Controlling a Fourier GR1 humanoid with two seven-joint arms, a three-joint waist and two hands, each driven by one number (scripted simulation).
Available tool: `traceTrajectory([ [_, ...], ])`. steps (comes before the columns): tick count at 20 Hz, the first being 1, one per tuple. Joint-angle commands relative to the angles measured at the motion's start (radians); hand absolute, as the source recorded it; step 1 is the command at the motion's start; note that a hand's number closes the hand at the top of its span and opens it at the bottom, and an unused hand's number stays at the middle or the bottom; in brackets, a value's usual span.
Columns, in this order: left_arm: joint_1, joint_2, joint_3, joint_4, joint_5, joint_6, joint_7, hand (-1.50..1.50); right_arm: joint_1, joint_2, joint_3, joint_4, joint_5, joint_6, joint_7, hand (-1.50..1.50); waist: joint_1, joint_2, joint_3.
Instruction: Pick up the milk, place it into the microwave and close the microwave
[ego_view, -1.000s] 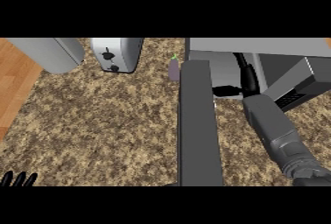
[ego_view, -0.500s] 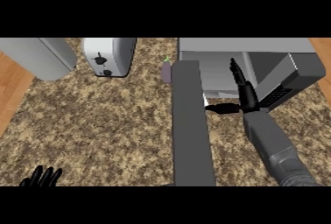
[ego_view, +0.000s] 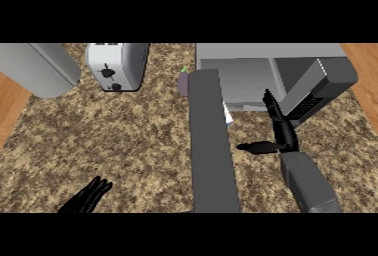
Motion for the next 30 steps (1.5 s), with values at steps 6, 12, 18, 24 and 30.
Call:
traceTrajectory([
  [6,-0.208,-0.003,-0.075,0.084,-0.098,0.051,0.161,1.50,0.312,-0.004,0.062,-0.344,-0.061,0.183,0.004,-1.50,-0.038,-0.005,-0.002],
  [12,-0.380,-0.003,-0.157,0.211,-0.165,0.147,0.221,1.50,0.570,0.012,0.104,-0.697,-0.093,0.194,0.097,-1.50,-0.025,0.002,-0.001],
  [18,-0.555,-0.003,-0.233,0.446,-0.224,0.141,0.234,1.50,0.729,-0.054,0.068,-0.910,-0.141,0.232,0.148,-1.50,-0.022,0.008,-0.001],
  [24,-0.713,-0.003,-0.300,0.739,-0.296,0.125,0.147,1.50,0.896,-0.051,0.066,-1.100,-0.164,0.249,0.187,-1.50,-0.022,0.011,-0.001],
  [30,-0.916,-0.003,-0.506,1.074,-0.122,0.316,-0.028,1.50,0.885,-0.083,0.043,-1.132,-0.228,0.326,0.150,-1.50,-0.038,0.018,-0.002],
])
